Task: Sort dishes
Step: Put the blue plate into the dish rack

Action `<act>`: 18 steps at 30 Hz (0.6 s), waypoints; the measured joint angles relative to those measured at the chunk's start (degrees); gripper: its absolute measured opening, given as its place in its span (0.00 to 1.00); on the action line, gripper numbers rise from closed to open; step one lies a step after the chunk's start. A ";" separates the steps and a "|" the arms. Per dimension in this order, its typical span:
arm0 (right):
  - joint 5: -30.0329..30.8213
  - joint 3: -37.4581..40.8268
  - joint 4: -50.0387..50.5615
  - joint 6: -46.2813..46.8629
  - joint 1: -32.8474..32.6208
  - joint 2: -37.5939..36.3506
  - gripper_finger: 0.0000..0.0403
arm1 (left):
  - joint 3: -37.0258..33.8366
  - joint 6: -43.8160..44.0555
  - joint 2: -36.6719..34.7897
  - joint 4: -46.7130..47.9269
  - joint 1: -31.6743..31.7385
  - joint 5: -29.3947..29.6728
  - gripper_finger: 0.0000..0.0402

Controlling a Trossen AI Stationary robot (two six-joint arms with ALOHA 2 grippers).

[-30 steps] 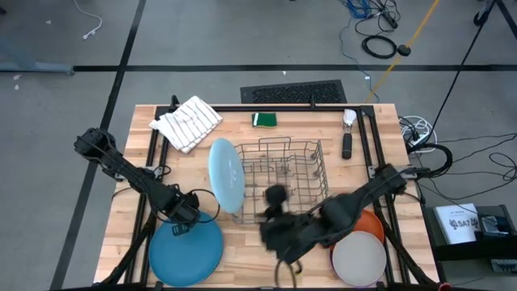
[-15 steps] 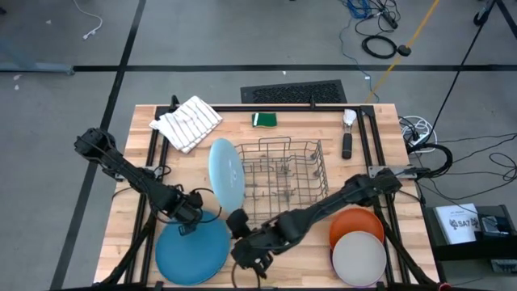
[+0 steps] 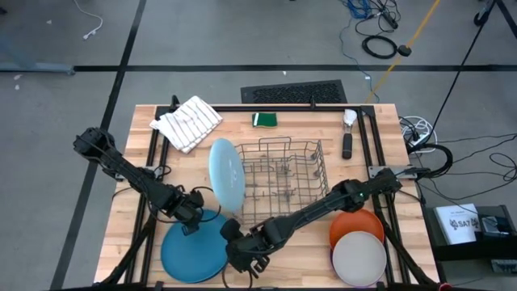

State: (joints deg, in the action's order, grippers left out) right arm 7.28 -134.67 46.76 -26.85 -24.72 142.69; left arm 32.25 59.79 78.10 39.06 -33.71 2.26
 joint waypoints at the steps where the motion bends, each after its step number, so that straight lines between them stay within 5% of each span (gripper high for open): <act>1: 0.23 0.00 -0.46 0.00 0.23 0.37 0.40 | 0.02 0.00 0.02 -0.08 0.00 0.00 0.19; 18: 3.97 0.00 -10.05 -1.90 0.67 2.30 0.40 | 0.02 -0.13 0.15 -0.80 0.04 0.03 0.19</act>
State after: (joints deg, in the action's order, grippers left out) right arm 11.24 -134.67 36.71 -28.75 -24.05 144.99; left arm 32.27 59.66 78.25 38.26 -33.67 2.28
